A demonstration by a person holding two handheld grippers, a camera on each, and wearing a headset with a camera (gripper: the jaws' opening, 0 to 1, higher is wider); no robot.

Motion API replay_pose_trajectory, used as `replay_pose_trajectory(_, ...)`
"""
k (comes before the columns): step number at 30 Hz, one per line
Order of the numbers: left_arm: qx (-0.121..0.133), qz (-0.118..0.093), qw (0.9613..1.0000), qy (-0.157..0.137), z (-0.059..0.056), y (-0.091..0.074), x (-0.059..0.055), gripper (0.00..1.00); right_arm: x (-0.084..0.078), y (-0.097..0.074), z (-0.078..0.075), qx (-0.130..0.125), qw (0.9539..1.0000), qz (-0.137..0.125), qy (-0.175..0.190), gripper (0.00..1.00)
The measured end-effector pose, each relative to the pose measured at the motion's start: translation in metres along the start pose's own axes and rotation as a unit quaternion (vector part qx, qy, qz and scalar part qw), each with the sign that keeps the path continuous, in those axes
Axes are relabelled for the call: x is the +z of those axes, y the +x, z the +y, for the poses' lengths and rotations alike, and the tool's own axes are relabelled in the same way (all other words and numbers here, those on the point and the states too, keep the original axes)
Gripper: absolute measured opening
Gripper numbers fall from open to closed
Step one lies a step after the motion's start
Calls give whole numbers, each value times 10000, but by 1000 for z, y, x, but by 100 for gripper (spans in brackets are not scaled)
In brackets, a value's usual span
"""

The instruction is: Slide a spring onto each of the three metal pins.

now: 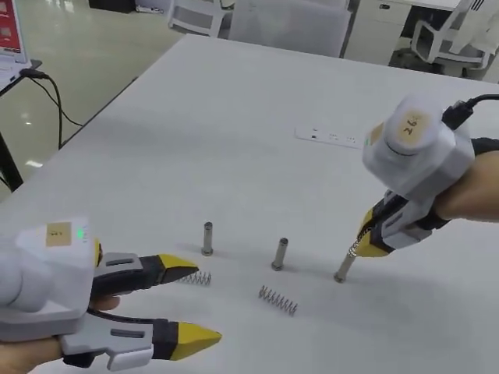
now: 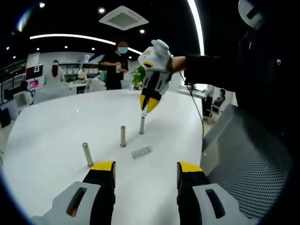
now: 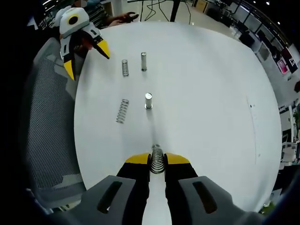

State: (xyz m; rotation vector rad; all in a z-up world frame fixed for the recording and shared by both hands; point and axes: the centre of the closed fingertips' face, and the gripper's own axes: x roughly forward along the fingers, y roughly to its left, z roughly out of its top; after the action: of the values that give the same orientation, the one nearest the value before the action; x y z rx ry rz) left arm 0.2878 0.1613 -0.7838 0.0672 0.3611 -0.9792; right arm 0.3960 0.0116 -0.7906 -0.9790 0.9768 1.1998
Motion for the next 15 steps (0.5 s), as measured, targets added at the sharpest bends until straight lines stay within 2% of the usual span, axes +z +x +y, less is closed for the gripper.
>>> replay_pose_trajectory(9,-15,19,10000,-10,0,0,-2,47,-1,6,0,70,9999,80,12,8)
replay_pose_trajectory(15,-14,33,10000,-11,0,0,-3,46,-2,16,1,124,9997,200,-21,8)
